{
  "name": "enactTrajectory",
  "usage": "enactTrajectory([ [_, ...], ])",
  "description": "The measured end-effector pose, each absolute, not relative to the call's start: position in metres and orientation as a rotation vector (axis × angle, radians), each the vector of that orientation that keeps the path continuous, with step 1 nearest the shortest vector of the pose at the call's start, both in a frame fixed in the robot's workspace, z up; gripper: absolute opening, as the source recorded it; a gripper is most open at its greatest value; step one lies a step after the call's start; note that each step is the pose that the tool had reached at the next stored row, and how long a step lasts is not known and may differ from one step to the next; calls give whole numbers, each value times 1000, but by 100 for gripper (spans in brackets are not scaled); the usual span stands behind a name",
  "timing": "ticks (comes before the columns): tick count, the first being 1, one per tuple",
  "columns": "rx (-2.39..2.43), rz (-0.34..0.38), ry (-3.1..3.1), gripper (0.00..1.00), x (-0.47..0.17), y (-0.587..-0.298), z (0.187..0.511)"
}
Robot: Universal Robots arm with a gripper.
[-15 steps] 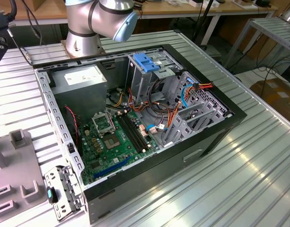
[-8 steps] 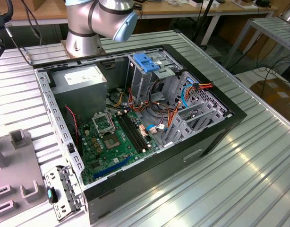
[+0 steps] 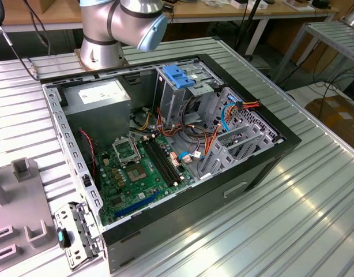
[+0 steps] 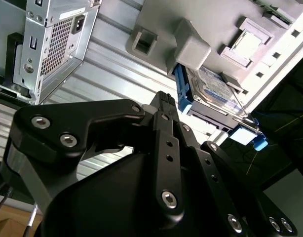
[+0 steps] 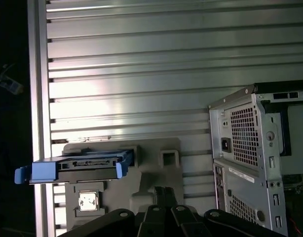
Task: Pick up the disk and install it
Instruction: 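Reach for the disk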
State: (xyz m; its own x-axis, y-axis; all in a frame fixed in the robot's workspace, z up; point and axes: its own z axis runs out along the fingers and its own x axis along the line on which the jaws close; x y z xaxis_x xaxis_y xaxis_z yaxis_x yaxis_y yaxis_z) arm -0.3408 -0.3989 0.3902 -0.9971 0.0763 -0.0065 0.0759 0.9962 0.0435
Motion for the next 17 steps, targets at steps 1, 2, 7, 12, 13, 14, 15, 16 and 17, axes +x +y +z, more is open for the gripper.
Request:
enactTrajectory([
  [1,119,68,3131,11,-345,-399,390],
  [2,119,68,3131,11,-347,-399,390],
  [7,119,68,3131,11,-356,-399,390],
  [12,119,68,3131,11,-363,-399,390],
  [13,119,68,3131,11,-365,-399,390],
  [14,119,68,3131,11,-366,-399,390],
  [15,119,68,3131,11,-369,-399,389],
  [16,119,68,3131,11,-371,-399,389],
  [17,119,68,3131,11,-374,-399,389],
])
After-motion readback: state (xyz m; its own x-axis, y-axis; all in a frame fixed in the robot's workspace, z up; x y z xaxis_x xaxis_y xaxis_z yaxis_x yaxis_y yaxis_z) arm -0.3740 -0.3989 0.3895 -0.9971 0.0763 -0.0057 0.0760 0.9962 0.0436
